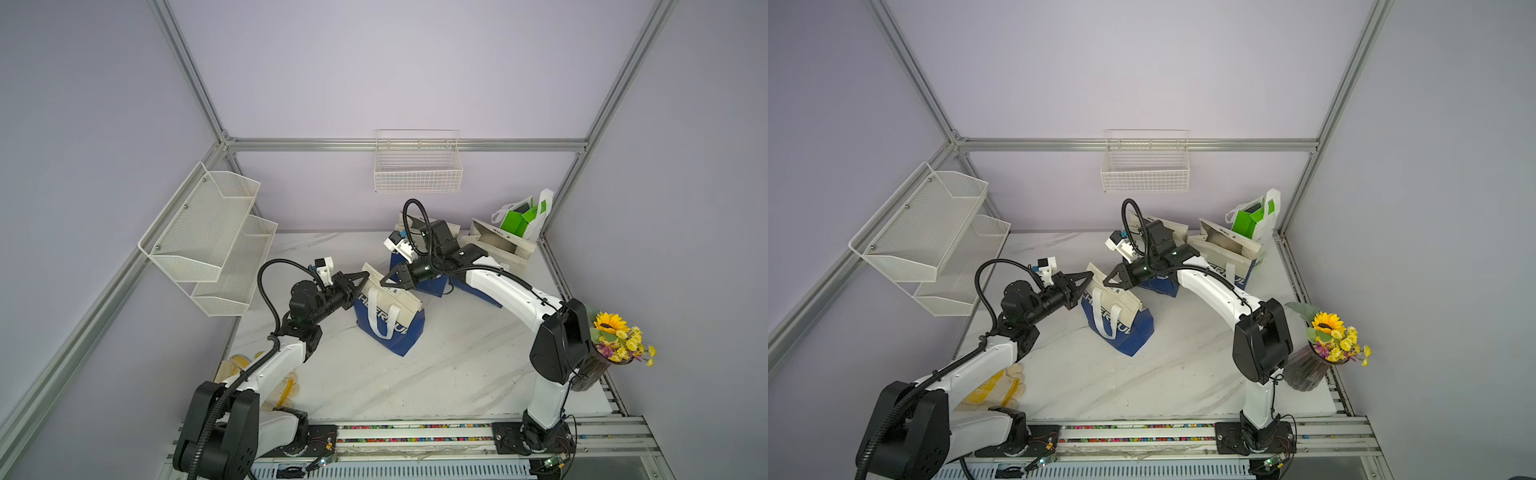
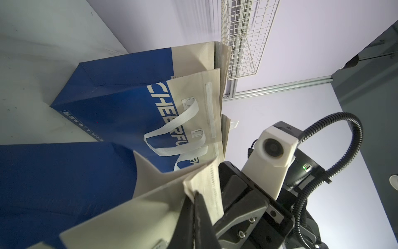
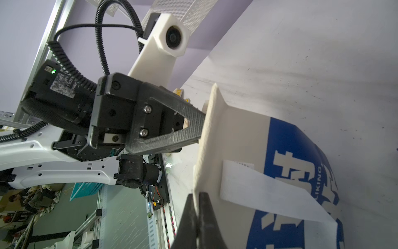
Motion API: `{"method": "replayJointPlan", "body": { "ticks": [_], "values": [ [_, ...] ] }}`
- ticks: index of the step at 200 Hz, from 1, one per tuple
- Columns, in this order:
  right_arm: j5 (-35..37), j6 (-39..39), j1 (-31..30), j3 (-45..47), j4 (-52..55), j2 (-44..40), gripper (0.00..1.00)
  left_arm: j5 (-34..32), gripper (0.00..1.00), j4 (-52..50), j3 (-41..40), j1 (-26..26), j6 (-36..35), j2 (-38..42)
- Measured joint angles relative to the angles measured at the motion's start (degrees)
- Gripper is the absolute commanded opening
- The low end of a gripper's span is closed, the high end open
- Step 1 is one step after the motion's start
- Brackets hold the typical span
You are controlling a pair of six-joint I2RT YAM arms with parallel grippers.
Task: Open the takeout bag
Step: Adjust the takeout bag at the center of the board, then open the takeout bag at the center of the board.
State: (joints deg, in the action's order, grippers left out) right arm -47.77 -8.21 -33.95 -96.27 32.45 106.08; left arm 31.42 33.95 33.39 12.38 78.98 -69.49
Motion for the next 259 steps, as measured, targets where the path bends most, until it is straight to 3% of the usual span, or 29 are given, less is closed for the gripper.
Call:
{"method": "replayJointPlan", "body": {
  "ticks": [18,38,49,66,90,126,155,182,259],
  "values": [
    [1.5,-0.7,-0.2,0.7,0.0,-1.1,0.01,-0.2,0.00,-3.6,0.8,0.1,-1.3,1.7],
    [8.1,-1.2,-1.4,0.7,0.6,-2.9,0.37,-1.9,0.00,-9.5,2.6,0.9,-3.5,4.0],
    [15.4,-0.8,-2.9,1.1,0.6,-4.6,0.45,-3.5,0.00,-13.6,3.7,1.4,-4.8,5.6],
    [30.6,0.2,-7.6,2.9,-0.5,-8.8,0.51,-7.3,0.00,-21.3,5.7,2.8,-6.8,8.4],
    [50.3,3.1,-18.9,9.5,-6.5,-15.9,0.55,-12.3,0.00,-29.8,7.6,6.0,-7.7,11.6],
    [67.6,7.3,-31.4,13.0,-13.7,-17.2,0.51,-18.3,0.00,-38.2,8.7,10.1,-7.1,14.5],
    [74.1,8.6,-32.6,13.1,-16.7,-14.5,0.49,-23.5,0.00,-42.9,9.9,10.6,-6.3,16.0],
    [78.0,9.0,-31.8,15.3,-18.9,-13.2,0.50,-24.1,0.00,-45.4,10.7,11.5,-5.6,18.3],
    [77.9,9.4,-31.9,20.5,-20.5,-17.1,0.60,-23.9,0.00,-45.7,11.4,11.8,-3.3,19.6]
  ]
}}
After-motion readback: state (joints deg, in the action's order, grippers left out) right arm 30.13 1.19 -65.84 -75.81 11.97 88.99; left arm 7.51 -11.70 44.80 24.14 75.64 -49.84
